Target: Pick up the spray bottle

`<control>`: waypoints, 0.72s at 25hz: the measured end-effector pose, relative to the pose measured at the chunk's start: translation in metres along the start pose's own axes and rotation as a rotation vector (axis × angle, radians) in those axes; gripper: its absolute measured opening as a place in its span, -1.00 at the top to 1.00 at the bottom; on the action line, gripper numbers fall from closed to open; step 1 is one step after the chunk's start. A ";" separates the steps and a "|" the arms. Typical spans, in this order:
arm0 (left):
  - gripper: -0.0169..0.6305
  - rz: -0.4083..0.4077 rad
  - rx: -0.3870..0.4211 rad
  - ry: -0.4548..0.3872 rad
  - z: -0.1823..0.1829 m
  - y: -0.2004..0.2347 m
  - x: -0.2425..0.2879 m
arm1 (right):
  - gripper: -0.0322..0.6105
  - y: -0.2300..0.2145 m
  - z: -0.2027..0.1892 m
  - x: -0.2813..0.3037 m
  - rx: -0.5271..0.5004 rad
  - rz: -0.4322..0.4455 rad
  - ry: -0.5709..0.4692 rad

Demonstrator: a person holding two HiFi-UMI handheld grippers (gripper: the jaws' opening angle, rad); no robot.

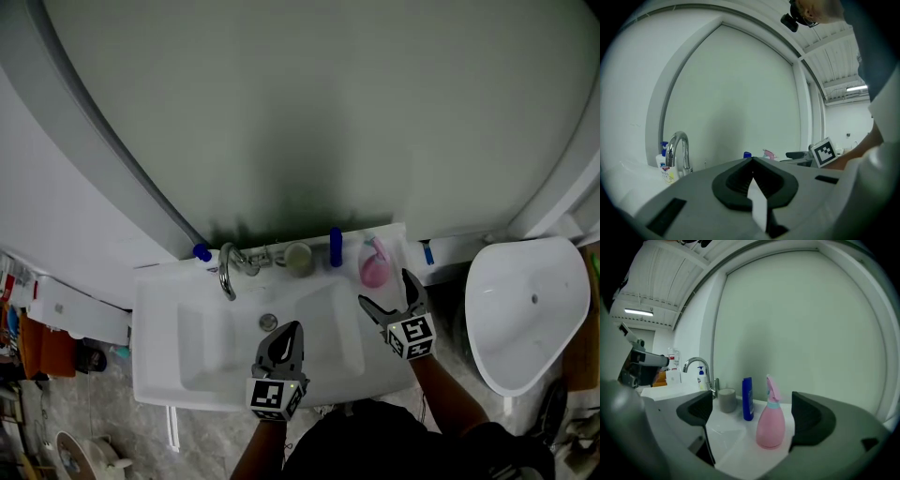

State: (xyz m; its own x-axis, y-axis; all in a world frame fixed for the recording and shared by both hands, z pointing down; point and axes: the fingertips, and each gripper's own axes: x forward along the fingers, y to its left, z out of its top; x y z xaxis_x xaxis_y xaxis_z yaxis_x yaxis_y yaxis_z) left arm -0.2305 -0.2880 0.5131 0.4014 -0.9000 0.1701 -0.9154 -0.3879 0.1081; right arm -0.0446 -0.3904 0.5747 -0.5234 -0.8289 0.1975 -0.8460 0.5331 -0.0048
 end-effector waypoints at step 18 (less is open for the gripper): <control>0.96 0.005 0.009 0.033 -0.007 0.002 0.030 | -0.05 -0.052 -0.006 0.060 -0.067 -0.048 0.013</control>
State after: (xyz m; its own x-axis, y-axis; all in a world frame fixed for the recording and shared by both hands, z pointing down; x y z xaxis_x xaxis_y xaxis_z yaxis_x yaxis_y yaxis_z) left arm -0.2198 -0.3145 0.5257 0.3972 -0.8951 0.2028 -0.9177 -0.3849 0.0987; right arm -0.0312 -0.4671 0.5928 -0.4804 -0.8519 0.2086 -0.8614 0.5030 0.0705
